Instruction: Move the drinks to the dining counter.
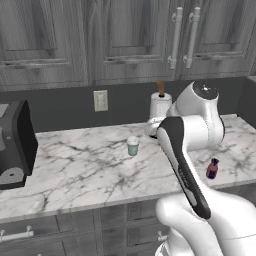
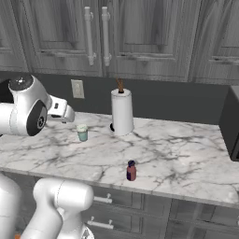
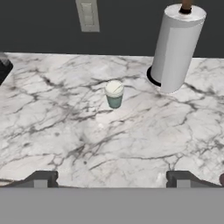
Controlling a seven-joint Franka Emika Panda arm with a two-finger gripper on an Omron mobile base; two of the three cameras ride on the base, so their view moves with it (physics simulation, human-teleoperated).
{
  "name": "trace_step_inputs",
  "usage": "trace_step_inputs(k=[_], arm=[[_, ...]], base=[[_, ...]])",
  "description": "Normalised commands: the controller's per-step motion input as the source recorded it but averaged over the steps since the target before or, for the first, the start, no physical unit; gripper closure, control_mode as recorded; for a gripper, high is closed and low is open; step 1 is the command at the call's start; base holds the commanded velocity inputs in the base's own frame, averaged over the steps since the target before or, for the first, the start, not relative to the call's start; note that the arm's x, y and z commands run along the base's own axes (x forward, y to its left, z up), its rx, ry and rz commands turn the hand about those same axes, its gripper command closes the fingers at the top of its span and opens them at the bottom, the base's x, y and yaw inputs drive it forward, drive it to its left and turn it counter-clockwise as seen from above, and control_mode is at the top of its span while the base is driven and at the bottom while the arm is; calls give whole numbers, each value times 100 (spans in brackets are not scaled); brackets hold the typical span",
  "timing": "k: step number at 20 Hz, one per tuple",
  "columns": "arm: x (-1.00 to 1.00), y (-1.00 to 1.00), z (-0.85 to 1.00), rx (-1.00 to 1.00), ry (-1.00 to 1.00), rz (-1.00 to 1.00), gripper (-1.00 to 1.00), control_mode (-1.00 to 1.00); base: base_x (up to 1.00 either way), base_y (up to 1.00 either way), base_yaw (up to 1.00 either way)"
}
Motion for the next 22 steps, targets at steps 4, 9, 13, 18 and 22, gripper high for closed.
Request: trace_step_inputs(k=[4, 9, 13, 18, 22], arm=[[0, 38, -12, 0, 0, -8, -100, -100], [0, 13, -4, 0, 0, -13, -100, -100], [0, 0, -3, 0, 0, -17, -100, -100], [18, 0, -6, 0, 0, -17, -100, -100], [34, 0, -9, 5, 10, -3, -100, -100]], base=[[0, 0, 0], [0, 0, 0], [0, 0, 0], [0, 0, 0], [0, 0, 0]])
